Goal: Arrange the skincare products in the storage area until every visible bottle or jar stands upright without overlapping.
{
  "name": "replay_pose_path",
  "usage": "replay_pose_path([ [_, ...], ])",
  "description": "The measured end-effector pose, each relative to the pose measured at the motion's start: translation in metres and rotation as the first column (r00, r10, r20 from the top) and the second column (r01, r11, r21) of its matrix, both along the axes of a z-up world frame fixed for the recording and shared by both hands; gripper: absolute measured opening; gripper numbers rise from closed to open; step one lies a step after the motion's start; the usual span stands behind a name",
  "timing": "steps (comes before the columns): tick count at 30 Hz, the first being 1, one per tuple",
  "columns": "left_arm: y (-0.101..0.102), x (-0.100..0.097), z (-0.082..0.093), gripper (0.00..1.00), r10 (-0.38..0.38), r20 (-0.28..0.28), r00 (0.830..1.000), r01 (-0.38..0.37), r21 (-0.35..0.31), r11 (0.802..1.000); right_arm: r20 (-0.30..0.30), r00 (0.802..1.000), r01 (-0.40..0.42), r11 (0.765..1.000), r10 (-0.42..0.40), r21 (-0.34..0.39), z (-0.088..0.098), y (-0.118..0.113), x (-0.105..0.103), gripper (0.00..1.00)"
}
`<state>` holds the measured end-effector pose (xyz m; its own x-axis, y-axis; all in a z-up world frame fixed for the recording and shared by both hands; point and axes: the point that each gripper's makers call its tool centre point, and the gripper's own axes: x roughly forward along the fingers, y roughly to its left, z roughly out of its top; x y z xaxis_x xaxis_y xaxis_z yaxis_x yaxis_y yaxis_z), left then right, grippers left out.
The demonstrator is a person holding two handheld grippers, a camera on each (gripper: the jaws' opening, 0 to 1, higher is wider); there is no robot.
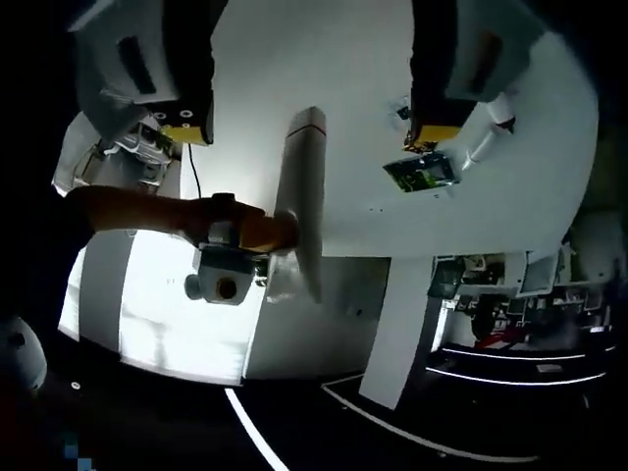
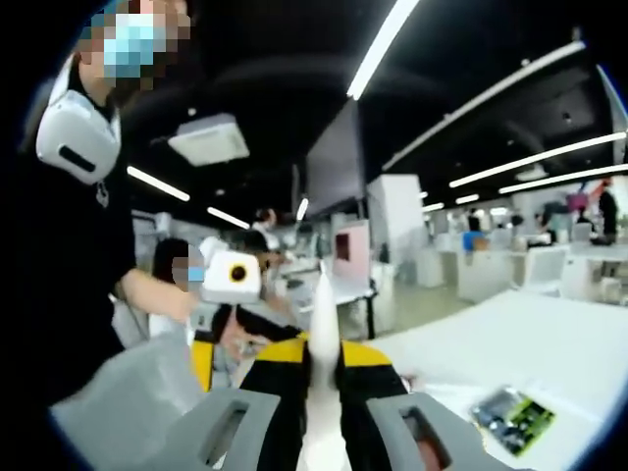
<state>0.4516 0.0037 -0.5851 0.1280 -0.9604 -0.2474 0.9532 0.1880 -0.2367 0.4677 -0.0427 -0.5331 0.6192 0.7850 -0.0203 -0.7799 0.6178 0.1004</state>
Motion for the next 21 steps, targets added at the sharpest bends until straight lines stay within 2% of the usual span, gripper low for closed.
replay_pose_path([
  [6, 0.017, 0.001, -0.012, 0.99, 0.060, 0.036, 0.998, -0.061, 0.040, 0.997, -0.003, 1.000, 0.000, 1.000, 0.000, -0.018, -0.010, -0.003, 0.003, 0.02],
  [17, 0.031, 0.004, -0.016, 0.99, 0.111, 0.025, 0.993, -0.112, 0.036, 0.993, 0.007, 1.000, 0.002, 1.000, -0.002, -0.007, -0.022, -0.005, 0.009, 0.02],
  [21, 0.039, 0.005, -0.022, 0.99, 0.129, 0.022, 0.991, -0.129, 0.042, 0.991, 0.004, 1.000, 0.013, 1.000, -0.013, -0.011, -0.032, -0.010, 0.013, 0.02],
])
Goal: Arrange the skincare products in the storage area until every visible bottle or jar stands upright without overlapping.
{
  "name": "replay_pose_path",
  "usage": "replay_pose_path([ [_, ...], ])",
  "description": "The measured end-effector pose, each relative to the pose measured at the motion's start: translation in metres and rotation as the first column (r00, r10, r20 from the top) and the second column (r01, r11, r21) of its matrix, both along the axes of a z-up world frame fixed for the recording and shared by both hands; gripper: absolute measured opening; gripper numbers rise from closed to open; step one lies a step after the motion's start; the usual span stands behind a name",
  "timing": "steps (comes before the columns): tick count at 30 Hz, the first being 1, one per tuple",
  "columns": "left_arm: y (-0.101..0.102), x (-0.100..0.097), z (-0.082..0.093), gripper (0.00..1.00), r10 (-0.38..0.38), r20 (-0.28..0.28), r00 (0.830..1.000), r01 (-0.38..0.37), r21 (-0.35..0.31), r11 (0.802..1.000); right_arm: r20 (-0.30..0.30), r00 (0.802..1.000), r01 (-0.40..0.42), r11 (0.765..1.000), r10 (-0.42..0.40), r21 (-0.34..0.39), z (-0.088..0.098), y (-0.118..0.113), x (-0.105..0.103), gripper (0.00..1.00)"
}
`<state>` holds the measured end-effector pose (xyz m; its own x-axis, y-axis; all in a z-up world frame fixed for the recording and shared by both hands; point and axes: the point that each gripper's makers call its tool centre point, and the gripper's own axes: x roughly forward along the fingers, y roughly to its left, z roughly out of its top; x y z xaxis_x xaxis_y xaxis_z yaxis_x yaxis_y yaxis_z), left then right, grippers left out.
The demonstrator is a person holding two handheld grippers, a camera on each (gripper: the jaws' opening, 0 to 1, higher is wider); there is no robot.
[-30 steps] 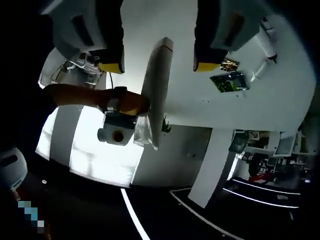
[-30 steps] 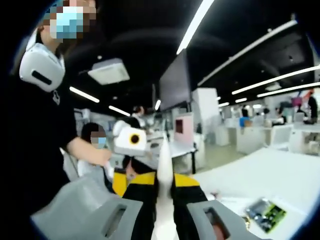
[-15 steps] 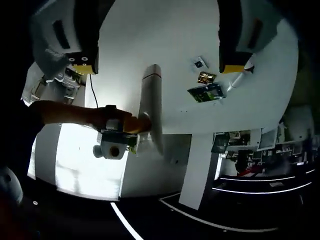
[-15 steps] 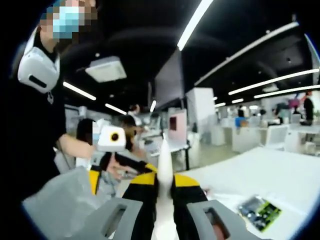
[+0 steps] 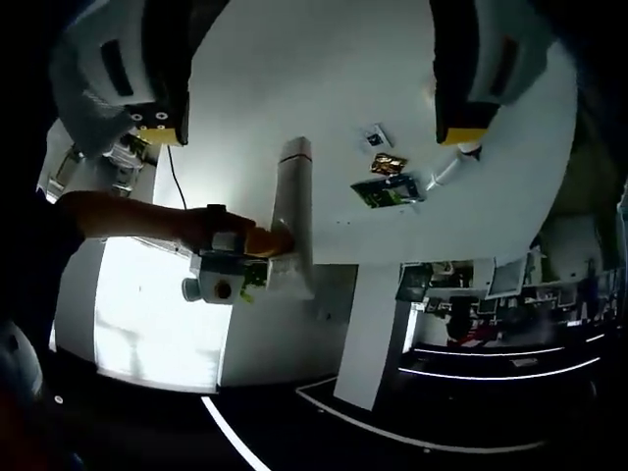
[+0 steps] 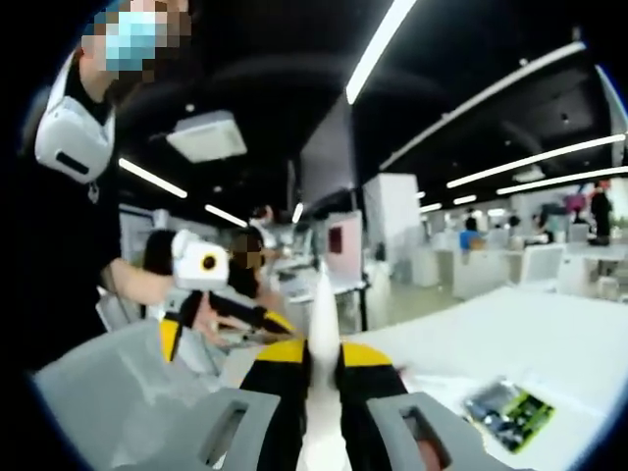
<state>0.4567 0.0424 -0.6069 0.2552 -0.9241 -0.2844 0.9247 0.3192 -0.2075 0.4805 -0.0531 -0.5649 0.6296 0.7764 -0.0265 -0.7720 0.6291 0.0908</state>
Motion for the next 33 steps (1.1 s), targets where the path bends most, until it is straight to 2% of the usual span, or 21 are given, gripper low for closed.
replay_pose_path([
  [4, 0.007, 0.003, -0.009, 0.97, 0.025, -0.030, 0.999, -0.025, -0.016, 1.000, -0.005, 1.000, 0.017, 1.000, -0.017, 0.008, -0.007, -0.004, 0.005, 0.02],
  [9, 0.009, -0.006, -0.024, 0.95, 0.029, -0.064, 0.998, -0.030, -0.004, 1.000, 0.006, 1.000, 0.016, 1.000, -0.016, 0.005, -0.009, -0.006, 0.007, 0.02],
  [15, 0.017, -0.006, -0.038, 0.92, 0.054, -0.086, 0.995, -0.054, 0.011, 0.999, 0.047, 0.998, 0.029, 0.999, -0.028, -0.021, -0.016, -0.012, 0.011, 0.02],
  [19, 0.023, -0.001, -0.039, 0.91, 0.071, -0.088, 0.994, -0.072, -0.005, 0.997, 0.049, 0.998, 0.037, 0.999, -0.036, -0.015, -0.022, -0.018, 0.015, 0.02],
  [24, 0.028, 0.006, -0.038, 0.89, 0.099, -0.088, 0.991, -0.100, -0.007, 0.995, 0.035, 0.997, 0.065, 0.998, -0.065, -0.020, -0.041, -0.031, 0.031, 0.02],
  [28, 0.029, 0.008, -0.028, 0.88, 0.099, -0.060, 0.993, -0.101, -0.026, 0.995, 0.039, 0.997, 0.067, 0.998, -0.066, -0.015, -0.049, -0.039, 0.040, 0.02],
  [33, 0.031, 0.008, -0.031, 0.87, 0.100, -0.039, 0.994, -0.101, -0.007, 0.995, 0.046, 0.996, 0.076, 0.997, -0.076, -0.017, -0.060, -0.045, 0.052, 0.02],
])
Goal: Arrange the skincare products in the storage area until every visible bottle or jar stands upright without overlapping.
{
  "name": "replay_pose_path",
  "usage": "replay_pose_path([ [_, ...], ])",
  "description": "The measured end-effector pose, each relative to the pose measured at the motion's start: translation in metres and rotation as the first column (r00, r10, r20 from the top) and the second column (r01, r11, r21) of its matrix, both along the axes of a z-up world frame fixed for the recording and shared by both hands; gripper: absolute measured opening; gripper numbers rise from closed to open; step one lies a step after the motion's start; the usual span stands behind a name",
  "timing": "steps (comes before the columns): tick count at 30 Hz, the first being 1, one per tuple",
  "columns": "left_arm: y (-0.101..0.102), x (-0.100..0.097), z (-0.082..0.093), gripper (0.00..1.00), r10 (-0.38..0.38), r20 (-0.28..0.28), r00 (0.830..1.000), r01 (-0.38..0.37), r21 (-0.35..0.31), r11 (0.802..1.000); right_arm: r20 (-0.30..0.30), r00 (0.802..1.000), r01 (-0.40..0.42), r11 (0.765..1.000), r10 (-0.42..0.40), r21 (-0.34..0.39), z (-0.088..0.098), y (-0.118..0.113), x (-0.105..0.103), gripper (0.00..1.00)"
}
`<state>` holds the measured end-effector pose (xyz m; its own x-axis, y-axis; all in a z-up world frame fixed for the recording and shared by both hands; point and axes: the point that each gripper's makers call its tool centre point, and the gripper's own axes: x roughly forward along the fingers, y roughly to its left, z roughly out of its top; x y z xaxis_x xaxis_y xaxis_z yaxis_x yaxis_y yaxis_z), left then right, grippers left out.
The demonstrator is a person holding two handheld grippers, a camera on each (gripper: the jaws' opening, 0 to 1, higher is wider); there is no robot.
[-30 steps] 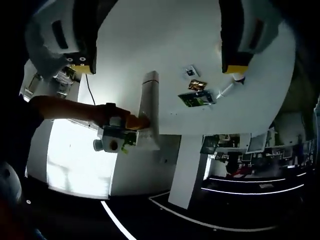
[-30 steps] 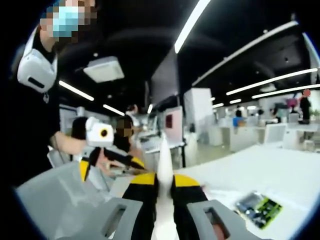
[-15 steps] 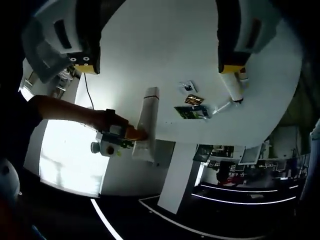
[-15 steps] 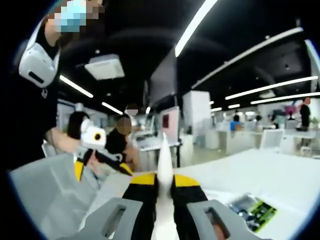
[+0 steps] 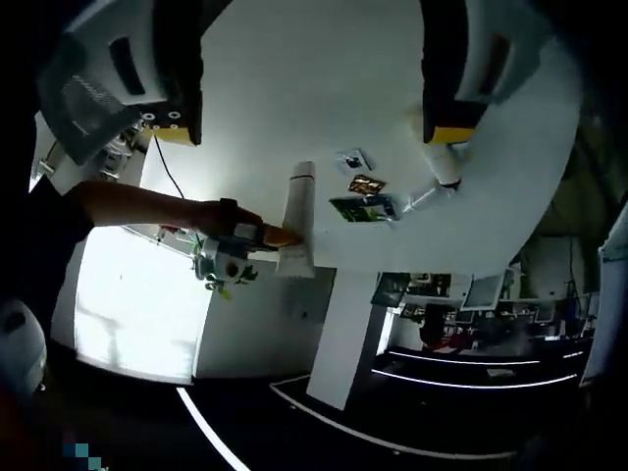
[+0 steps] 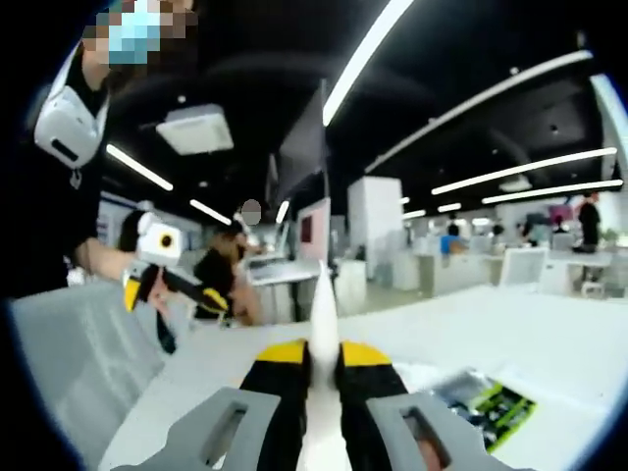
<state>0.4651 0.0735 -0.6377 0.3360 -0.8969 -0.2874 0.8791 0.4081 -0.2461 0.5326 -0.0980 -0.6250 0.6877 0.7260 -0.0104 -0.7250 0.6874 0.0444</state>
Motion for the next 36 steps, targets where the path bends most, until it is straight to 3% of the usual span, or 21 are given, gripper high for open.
replay_pose_path([
  [13, -0.002, 0.001, -0.002, 0.86, 0.010, -0.021, 1.000, -0.011, -0.050, 0.999, 0.024, 1.000, 0.012, 1.000, -0.013, 0.013, -0.027, -0.023, 0.016, 0.02],
  [17, 0.000, 0.006, -0.006, 0.86, 0.018, 0.006, 1.000, -0.018, -0.019, 1.000, 0.037, 0.999, 0.009, 0.999, -0.010, 0.031, -0.024, -0.026, 0.015, 0.03],
  [20, 0.000, 0.005, -0.010, 0.86, 0.014, -0.006, 1.000, -0.014, -0.009, 1.000, 0.044, 0.999, 0.007, 1.000, -0.008, 0.022, -0.022, -0.023, 0.010, 0.04],
  [36, -0.004, -0.002, -0.019, 0.85, -0.028, -0.003, 1.000, 0.028, 0.034, 0.999, 0.002, 1.000, 0.003, 1.000, -0.003, 0.004, -0.024, -0.021, -0.006, 0.07],
])
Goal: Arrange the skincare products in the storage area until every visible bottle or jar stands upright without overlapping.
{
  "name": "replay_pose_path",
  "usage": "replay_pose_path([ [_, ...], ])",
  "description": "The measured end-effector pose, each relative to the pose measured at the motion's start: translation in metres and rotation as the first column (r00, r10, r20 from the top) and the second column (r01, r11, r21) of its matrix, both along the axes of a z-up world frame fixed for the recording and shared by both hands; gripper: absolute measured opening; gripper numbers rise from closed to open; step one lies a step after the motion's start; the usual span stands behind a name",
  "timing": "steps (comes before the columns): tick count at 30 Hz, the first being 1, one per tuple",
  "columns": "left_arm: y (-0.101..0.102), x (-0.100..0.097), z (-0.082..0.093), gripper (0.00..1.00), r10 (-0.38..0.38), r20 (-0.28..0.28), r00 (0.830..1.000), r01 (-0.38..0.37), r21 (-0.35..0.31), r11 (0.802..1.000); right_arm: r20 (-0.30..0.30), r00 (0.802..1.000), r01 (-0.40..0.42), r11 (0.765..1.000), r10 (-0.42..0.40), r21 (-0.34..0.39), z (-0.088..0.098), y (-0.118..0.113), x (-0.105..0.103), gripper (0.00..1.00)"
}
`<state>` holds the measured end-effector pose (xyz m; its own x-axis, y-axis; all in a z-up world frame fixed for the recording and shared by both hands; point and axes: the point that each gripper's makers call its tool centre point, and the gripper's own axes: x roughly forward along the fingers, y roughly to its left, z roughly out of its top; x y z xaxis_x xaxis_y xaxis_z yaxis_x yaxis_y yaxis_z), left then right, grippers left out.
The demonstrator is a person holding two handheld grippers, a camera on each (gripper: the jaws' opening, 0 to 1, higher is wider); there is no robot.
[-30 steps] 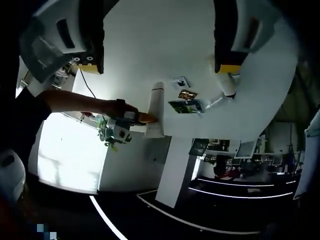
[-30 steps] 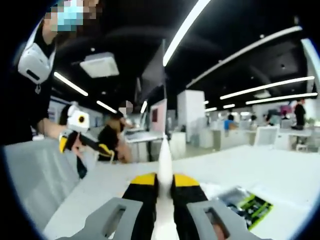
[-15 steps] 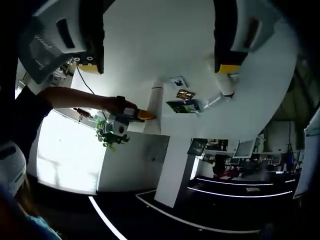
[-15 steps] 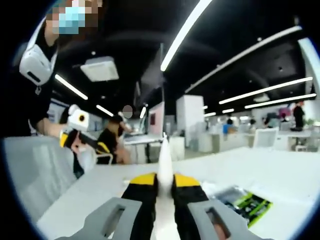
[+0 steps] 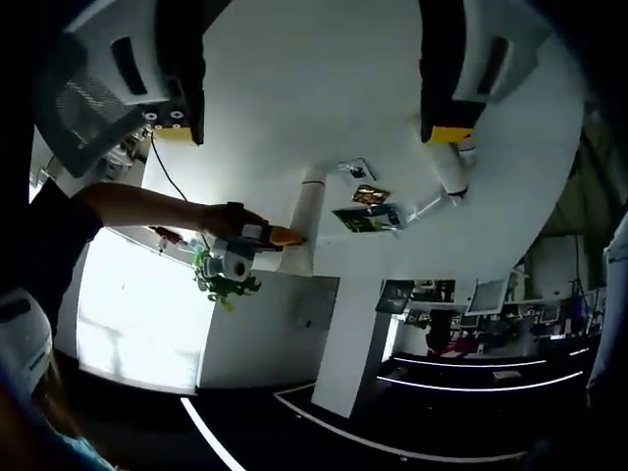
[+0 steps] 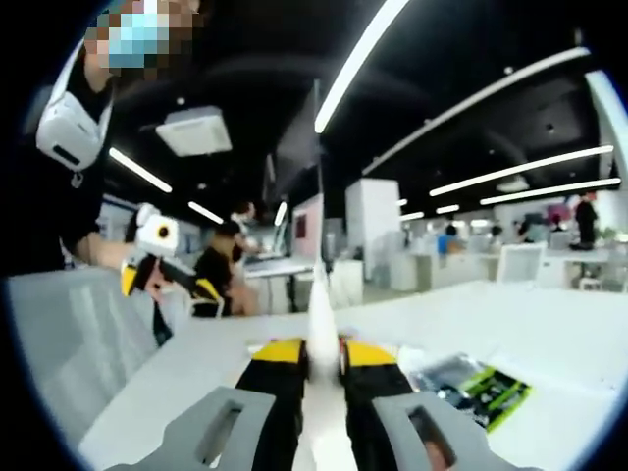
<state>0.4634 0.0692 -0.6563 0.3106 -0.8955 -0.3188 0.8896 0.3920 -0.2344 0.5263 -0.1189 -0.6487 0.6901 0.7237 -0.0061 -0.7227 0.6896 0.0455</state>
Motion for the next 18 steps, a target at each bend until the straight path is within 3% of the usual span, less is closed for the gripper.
replay_pose_path([
  [10, 0.000, -0.001, -0.002, 0.86, -0.006, -0.001, 1.000, 0.006, 0.013, 1.000, -0.006, 1.000, 0.013, 1.000, -0.013, -0.013, 0.000, -0.010, 0.005, 0.15],
  [18, 0.001, 0.002, 0.000, 0.86, 0.024, -0.060, 0.998, -0.026, -0.032, 0.999, -0.078, 0.996, 0.044, 0.998, -0.046, -0.034, -0.004, -0.017, -0.007, 0.34],
])
